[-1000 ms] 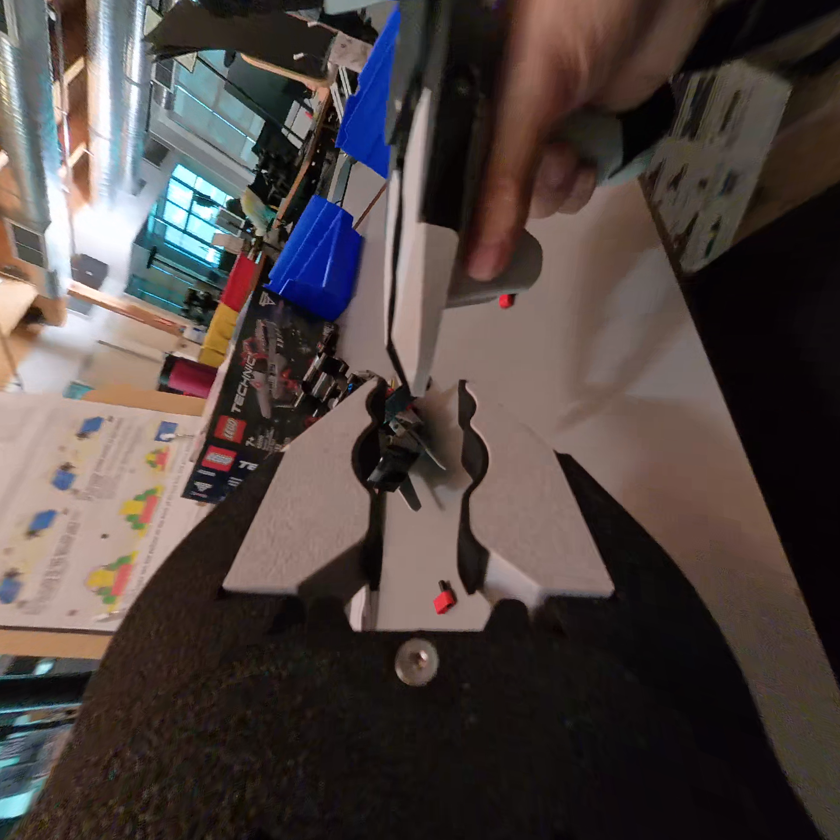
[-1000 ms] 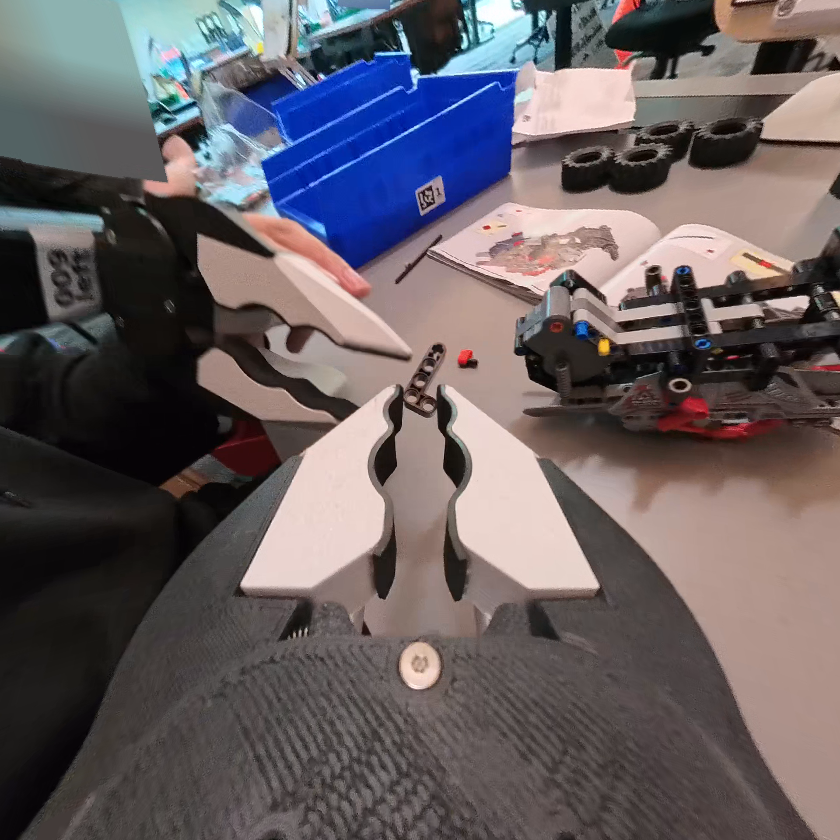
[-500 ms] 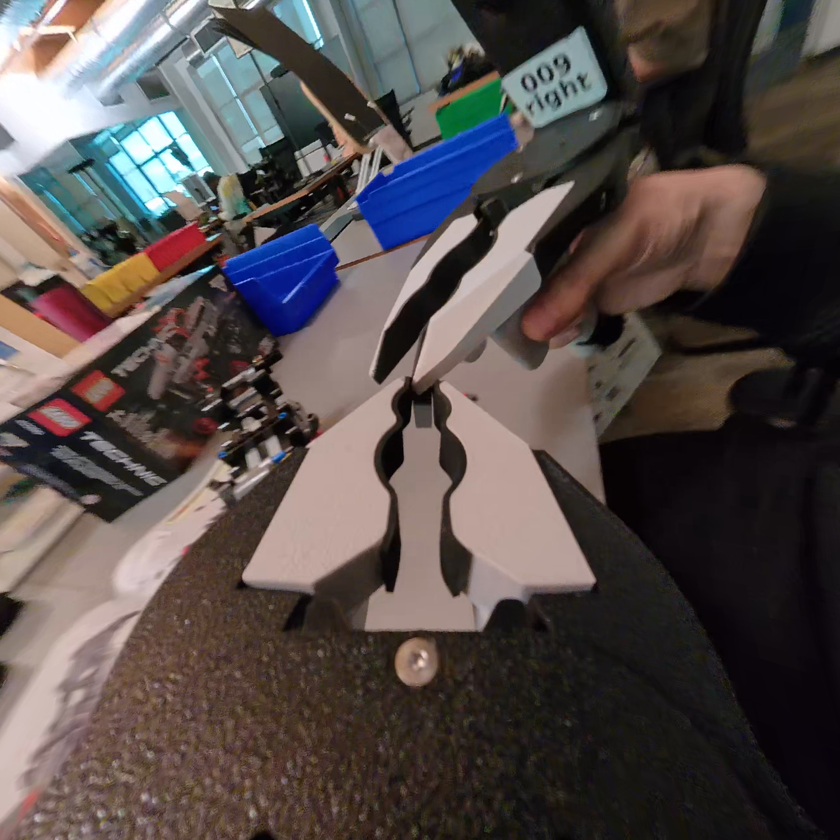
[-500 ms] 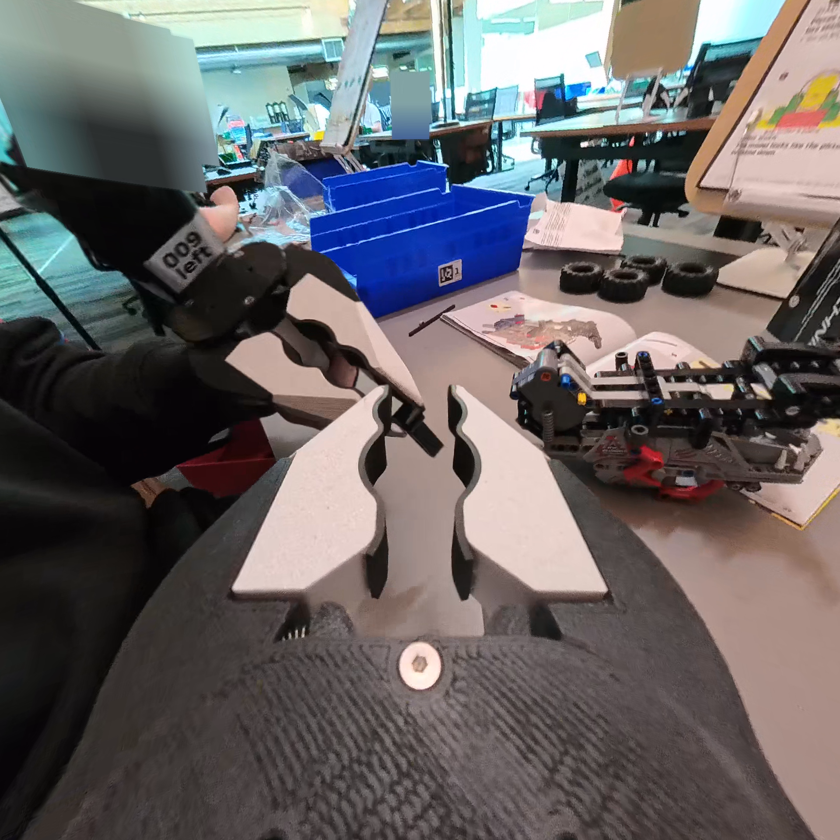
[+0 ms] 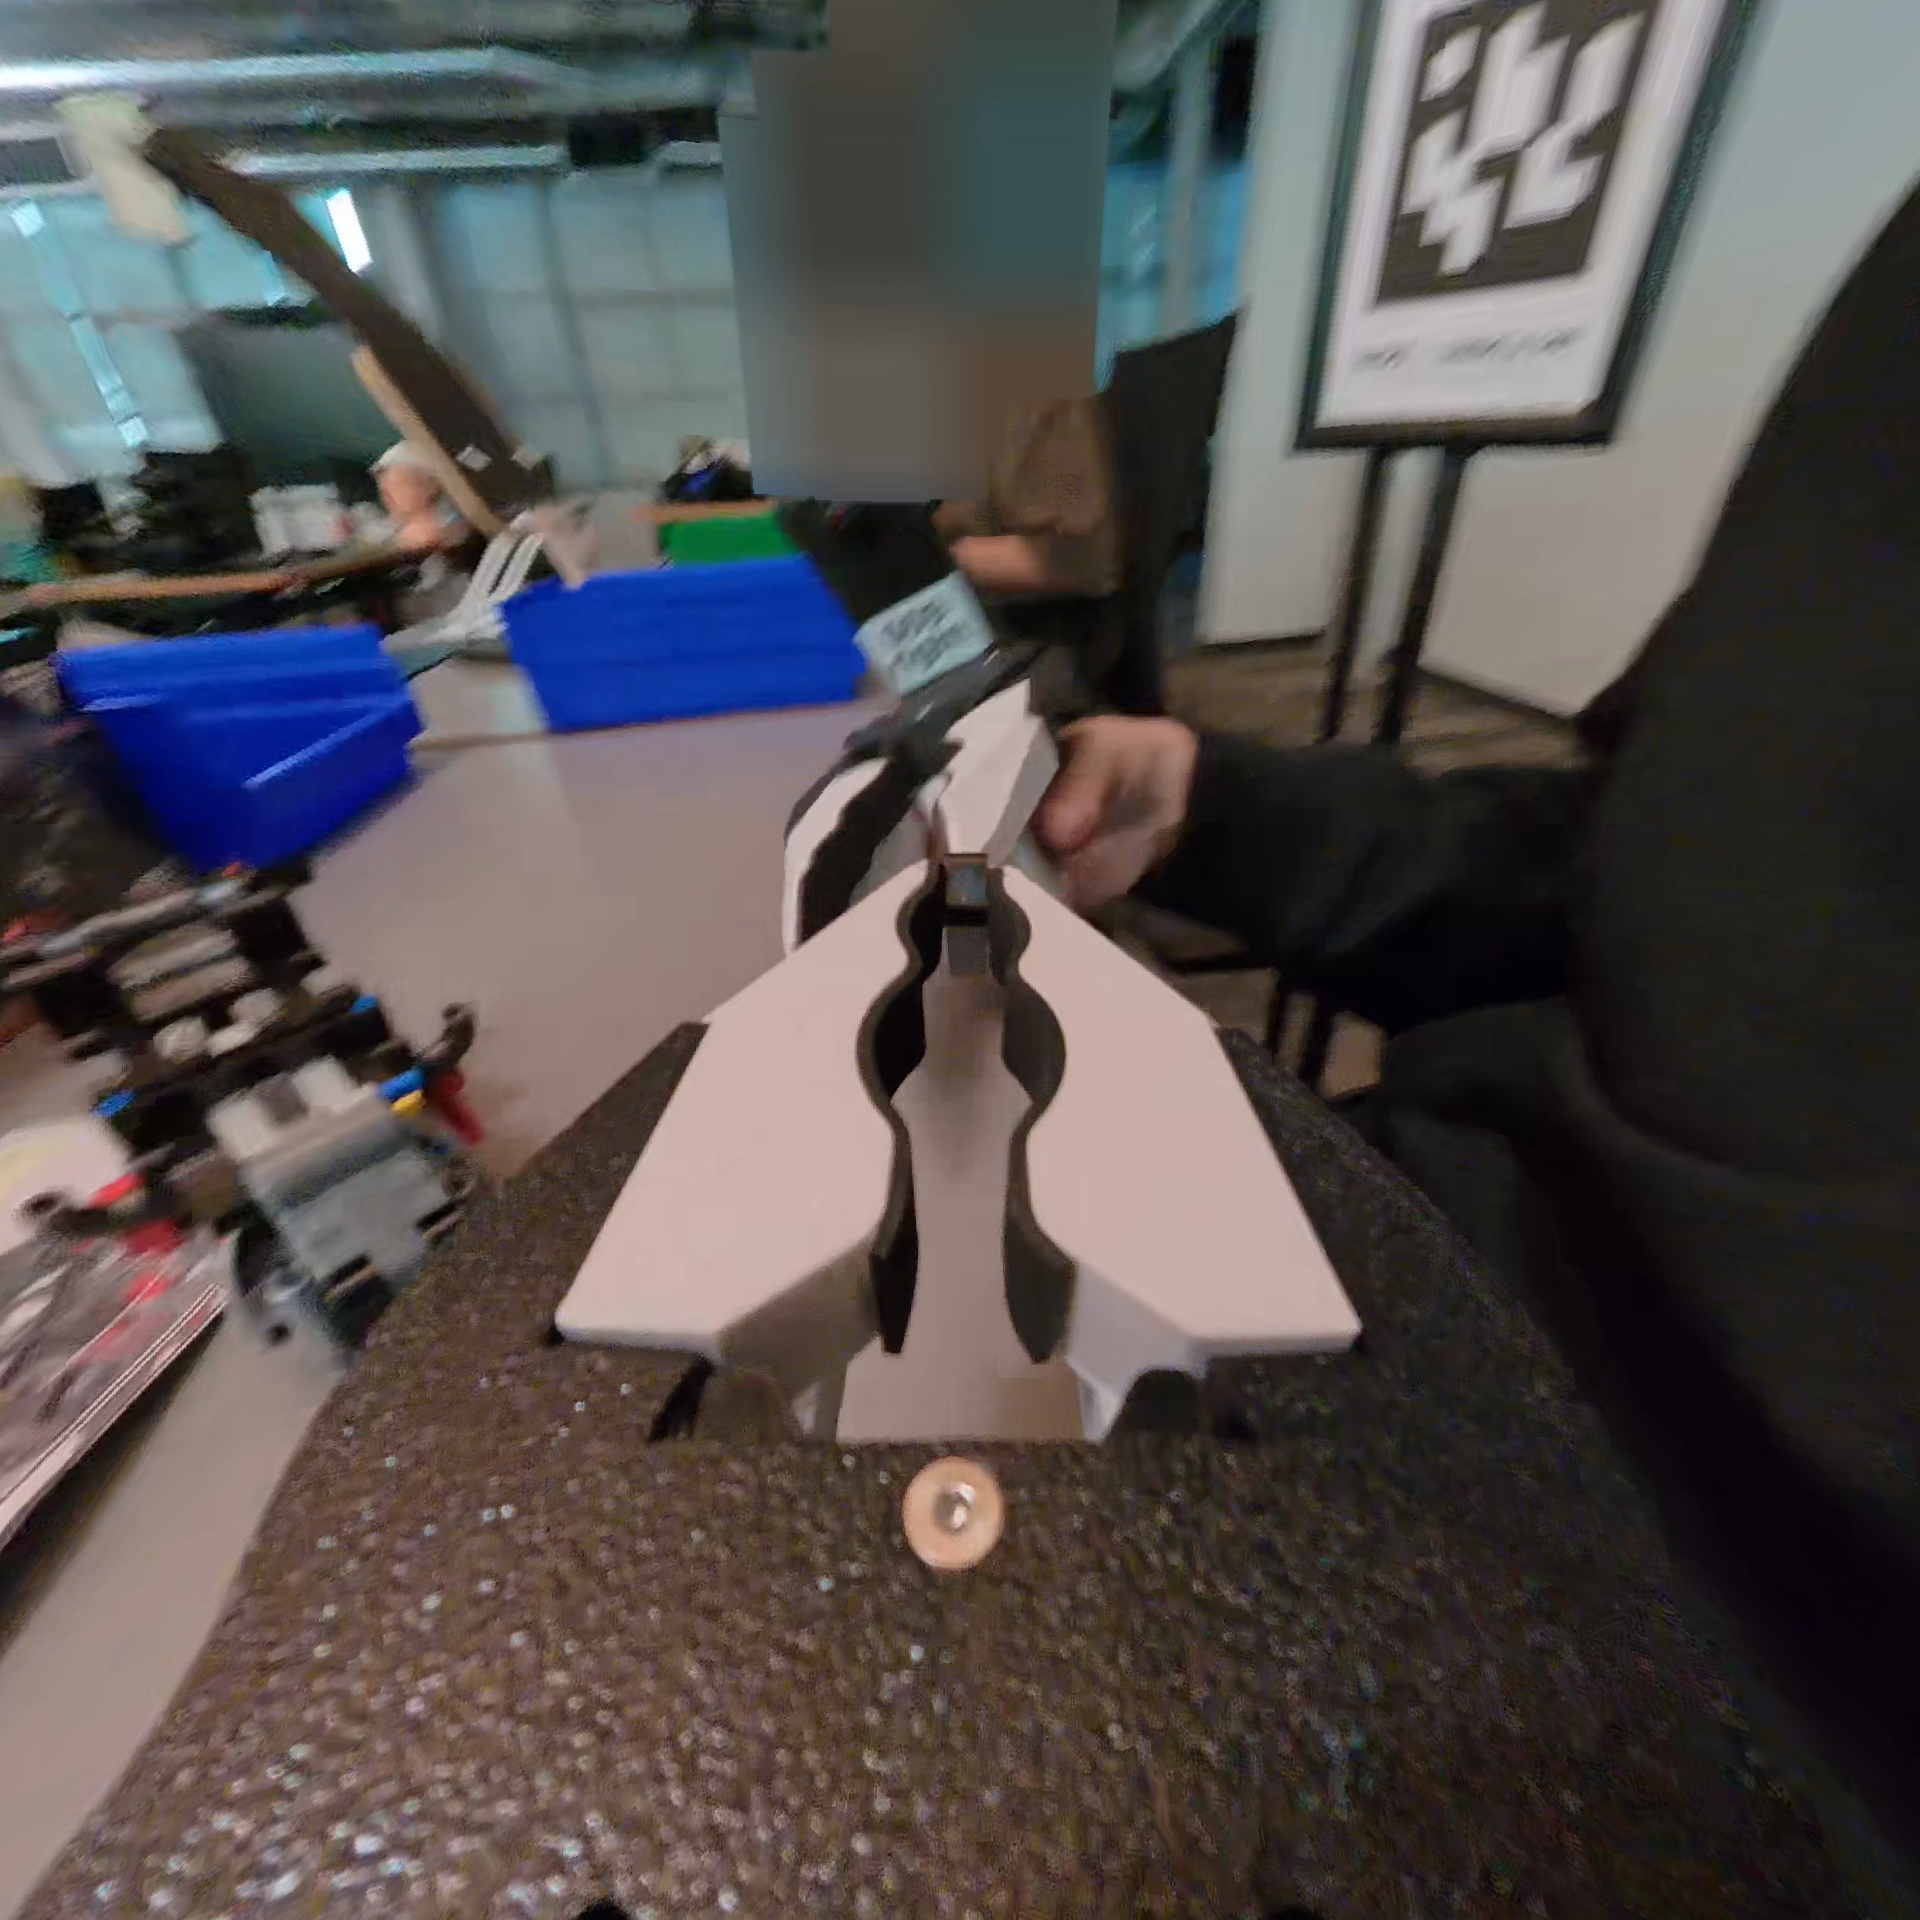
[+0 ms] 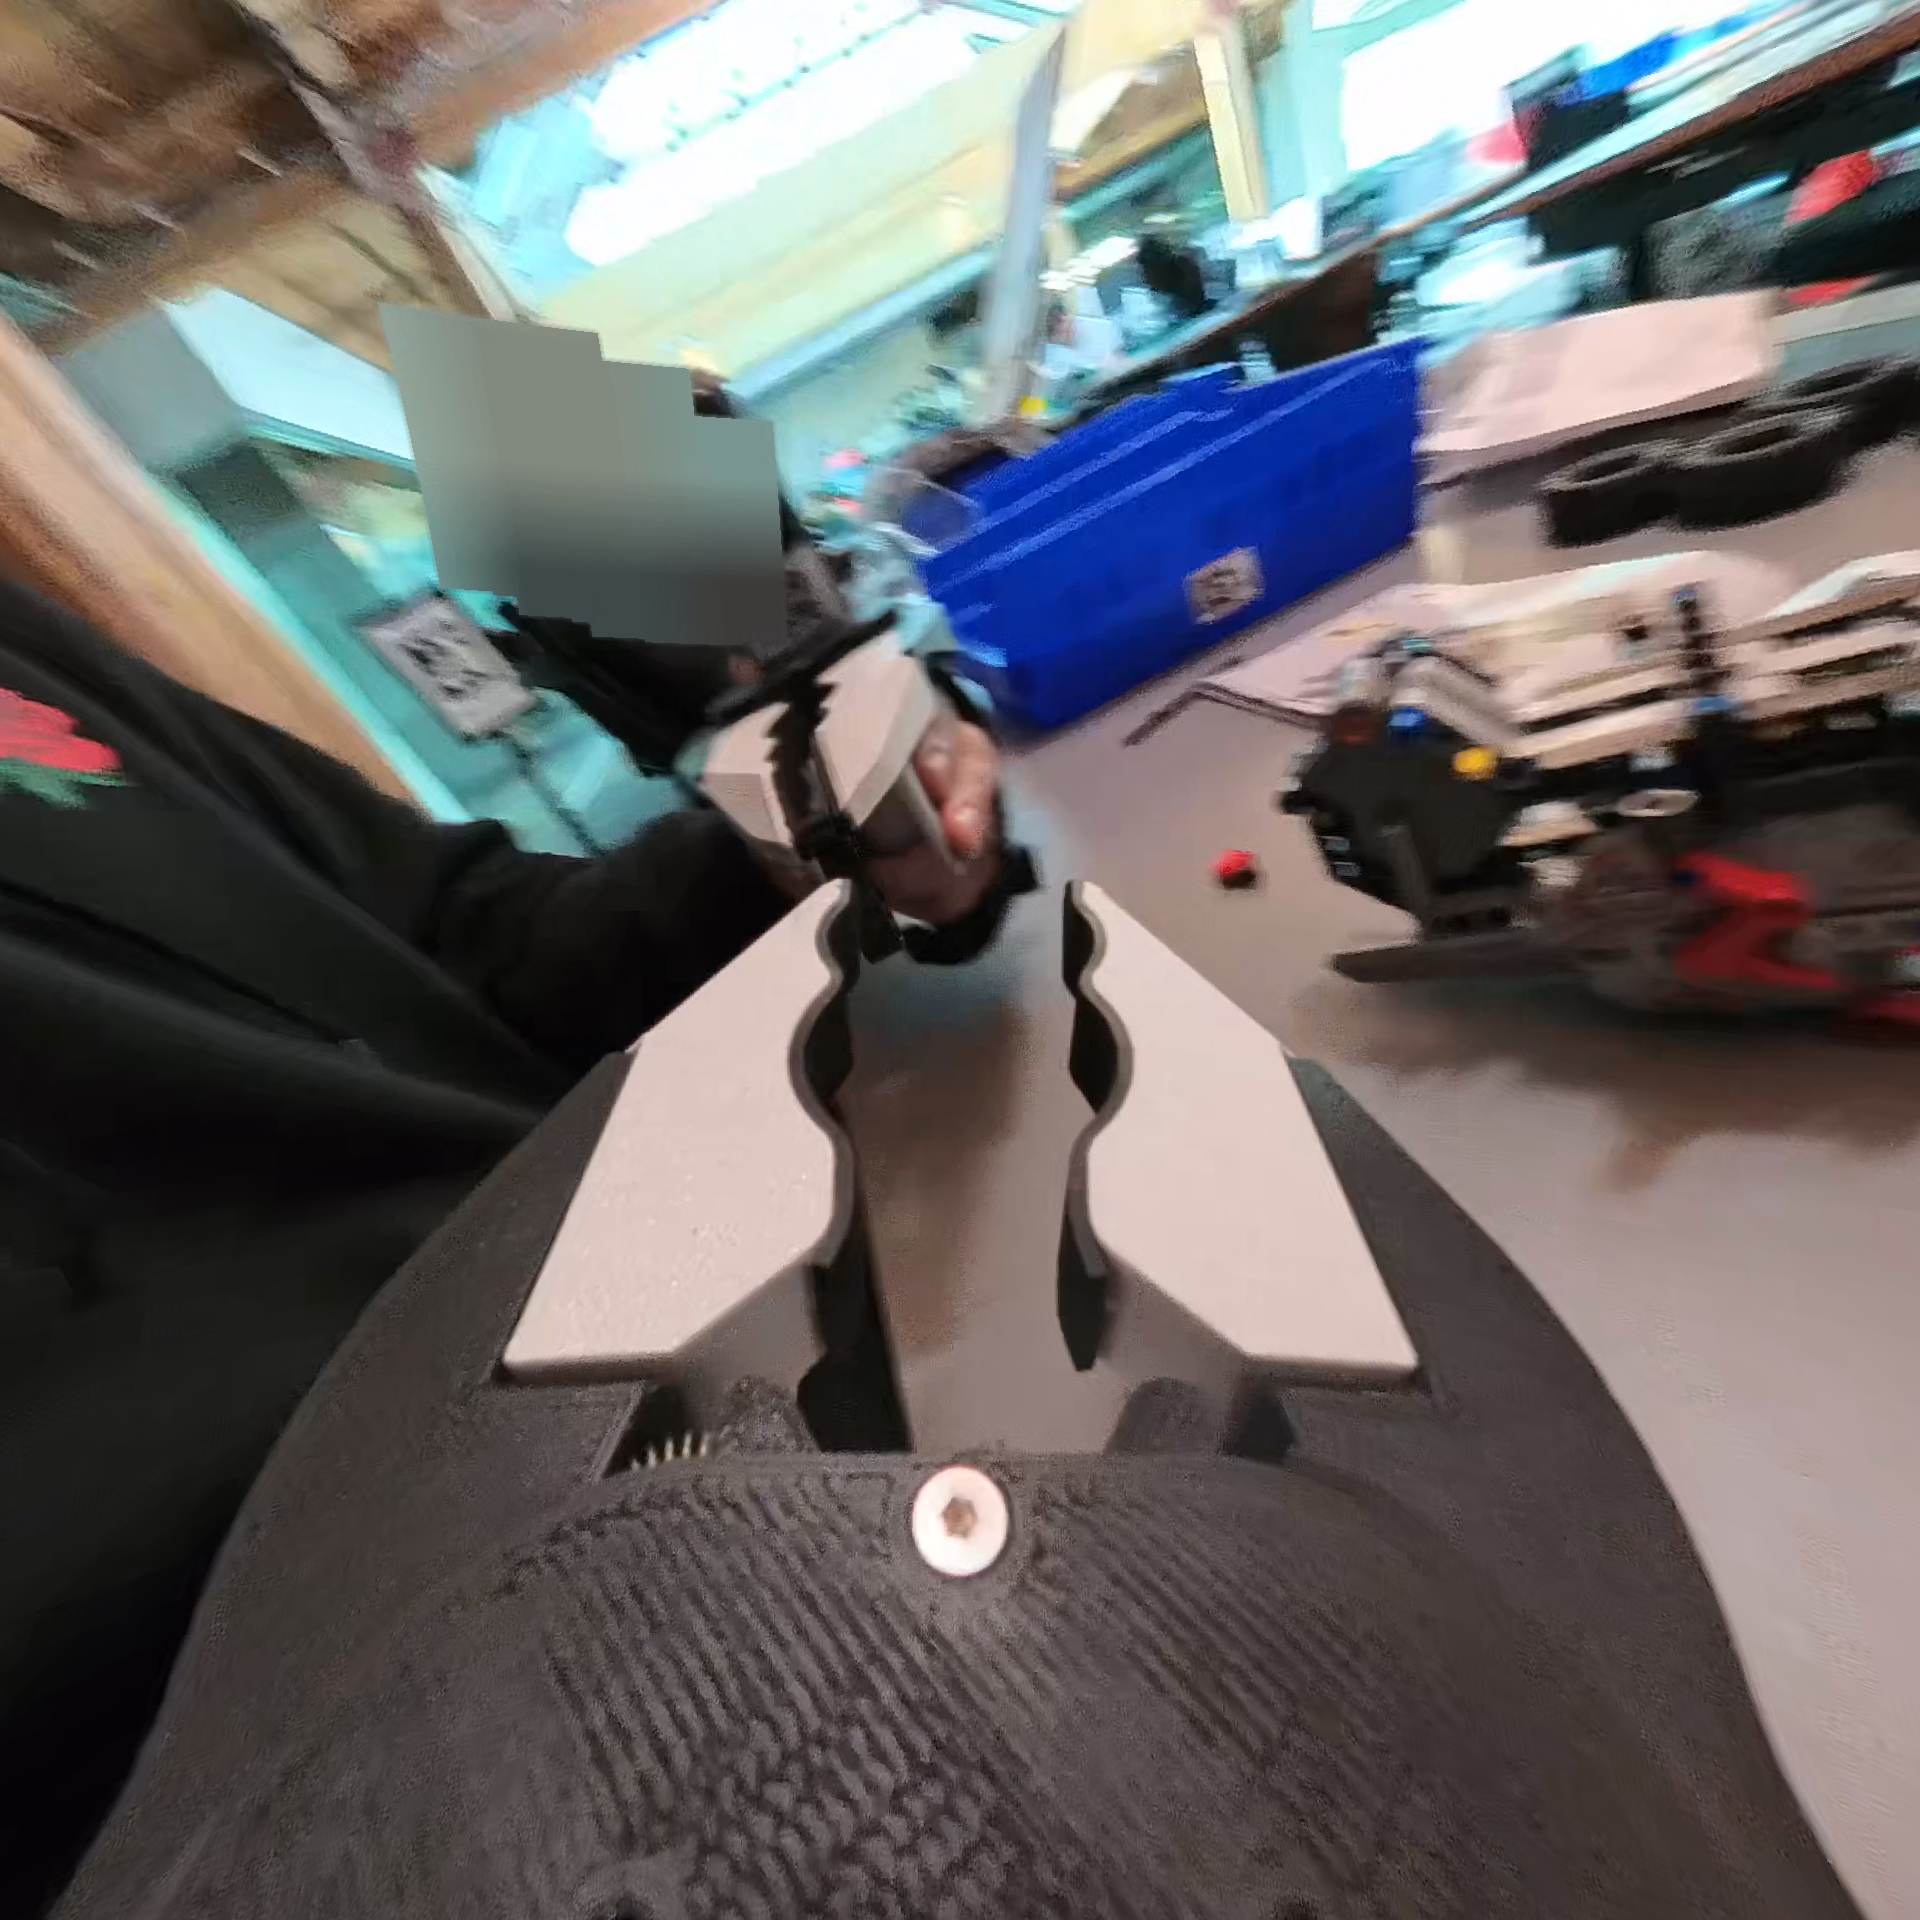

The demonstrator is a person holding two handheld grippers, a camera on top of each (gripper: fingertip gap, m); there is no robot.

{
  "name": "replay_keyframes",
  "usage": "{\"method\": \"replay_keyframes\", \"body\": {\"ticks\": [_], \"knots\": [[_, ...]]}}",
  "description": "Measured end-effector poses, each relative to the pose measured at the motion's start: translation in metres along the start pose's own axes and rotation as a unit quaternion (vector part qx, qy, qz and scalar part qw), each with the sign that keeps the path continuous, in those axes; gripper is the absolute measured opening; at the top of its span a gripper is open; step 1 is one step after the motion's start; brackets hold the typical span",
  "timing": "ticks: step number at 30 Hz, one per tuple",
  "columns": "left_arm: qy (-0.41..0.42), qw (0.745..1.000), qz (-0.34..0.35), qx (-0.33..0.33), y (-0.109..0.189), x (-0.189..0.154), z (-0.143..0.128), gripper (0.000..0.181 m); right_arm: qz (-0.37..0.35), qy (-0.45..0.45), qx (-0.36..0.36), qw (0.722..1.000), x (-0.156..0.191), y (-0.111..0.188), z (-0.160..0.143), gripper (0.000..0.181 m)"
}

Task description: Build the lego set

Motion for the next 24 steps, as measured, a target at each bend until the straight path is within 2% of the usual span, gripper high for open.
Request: {"method": "replay_keyframes", "body": {"ticks": [4, 10, 14, 17, 19, 21, 24], "knots": [[-0.027, 0.997, -0.056, -0.049, 0.002, -0.002, 0.008, 0.005, 0.144, -0.068, -0.020, 0.987, 0.013, -0.012, -0.002, 0.007], [-0.084, 0.991, -0.097, -0.048, 0.006, -0.009, 0.013, 0.005, 0.188, -0.079, -0.010, 0.979, 0.019, -0.018, -0.003, 0.008], [-0.099, 0.986, -0.125, -0.041, 0.005, -0.012, 0.014, 0.005, 0.222, -0.067, 0.023, 0.972, 0.025, -0.024, -0.013, 0.019], [-0.101, 0.983, -0.149, -0.046, 0.004, -0.014, 0.018, 0.005, 0.241, -0.043, 0.019, 0.969, 0.029, -0.029, -0.013, 0.010], [-0.104, 0.983, -0.149, -0.040, 0.004, -0.012, 0.020, 0.005, 0.236, -0.019, 0.011, 0.972, 0.030, -0.029, -0.012, 0.010], [-0.098, 0.987, -0.127, -0.021, 0.006, -0.006, 0.020, 0.005, 0.200, 0.016, 0.002, 0.980, 0.027, -0.027, -0.009, 0.009], [-0.067, 0.996, -0.060, 0.021, 0.010, 0.007, 0.019, 0.009, 0.084, 0.108, -0.018, 0.990, 0.021, -0.020, -0.001, 0.009]]}}
Point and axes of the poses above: each gripper's, where its closed fingertips meet, y back along the fingers, z out of its top, x = y × z across the jaws, the point moved 8 cm from there along y, back along the fingers, and after that the axes turned 1 degree about -y, right-handed, at the moved point
